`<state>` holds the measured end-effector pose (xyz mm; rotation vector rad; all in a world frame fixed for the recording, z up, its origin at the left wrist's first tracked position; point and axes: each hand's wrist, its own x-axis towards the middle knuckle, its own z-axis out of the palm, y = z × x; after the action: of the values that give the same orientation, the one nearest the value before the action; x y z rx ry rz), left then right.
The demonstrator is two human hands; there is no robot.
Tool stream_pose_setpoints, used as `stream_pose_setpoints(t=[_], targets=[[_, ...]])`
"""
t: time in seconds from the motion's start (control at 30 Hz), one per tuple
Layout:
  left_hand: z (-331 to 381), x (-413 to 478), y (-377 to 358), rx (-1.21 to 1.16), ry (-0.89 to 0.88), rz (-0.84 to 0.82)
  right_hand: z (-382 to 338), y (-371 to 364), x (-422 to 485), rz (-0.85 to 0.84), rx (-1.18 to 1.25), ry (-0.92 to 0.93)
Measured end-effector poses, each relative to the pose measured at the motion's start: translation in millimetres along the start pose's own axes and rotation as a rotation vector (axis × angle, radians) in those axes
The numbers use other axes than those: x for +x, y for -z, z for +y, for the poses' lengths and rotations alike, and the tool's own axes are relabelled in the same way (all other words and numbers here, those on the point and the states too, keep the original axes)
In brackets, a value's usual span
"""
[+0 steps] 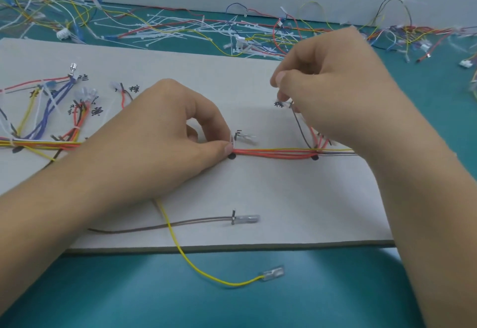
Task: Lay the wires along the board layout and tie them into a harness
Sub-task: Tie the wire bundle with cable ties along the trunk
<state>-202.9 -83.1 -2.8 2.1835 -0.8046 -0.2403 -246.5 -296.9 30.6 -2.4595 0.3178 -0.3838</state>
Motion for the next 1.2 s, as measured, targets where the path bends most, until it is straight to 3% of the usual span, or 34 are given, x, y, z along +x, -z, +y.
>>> stream_pose_setpoints(t=[0.17, 0.4, 0.57, 0.73, 0.83, 1.03, 1.2], targets=[[0.9, 0.7, -0.6, -0.01, 0.003, -0.038, 0.9, 3.0, 1.5, -0.047, 0.003, -0.012], [0.7, 0.9, -2.2, 0.009, 0.009, -0.019, -18.9, -27.7, -16.8, -0.375, 0.137, 0.068], [3.4, 1.3, -1.5, -0.001, 0.011, -0.026, -16.4, -33.1, -16.9, -0.333, 0.19, 0.102], [5.8, 2.1, -1.8, 0.046, 0.01, -0.029, -17.4, -35.1, -18.7, -0.187, -0.071, 0.175], [6.5, 2.3, -1.3, 0.064, 0.004, -0.02, -18.0, -40.4, -21.0, -0.124, -0.071, 0.195], [8.0, -1.1, -1.3, 0.073, 0.0, -0.006, -16.8, -19.7, -14.5, -0.218, 0.03, 0.144], [9.7, -6.8, -6.6, 0.134, -0.055, 0.033, 2.9, 24.9, -7.1, -0.297, -0.138, -0.024]])
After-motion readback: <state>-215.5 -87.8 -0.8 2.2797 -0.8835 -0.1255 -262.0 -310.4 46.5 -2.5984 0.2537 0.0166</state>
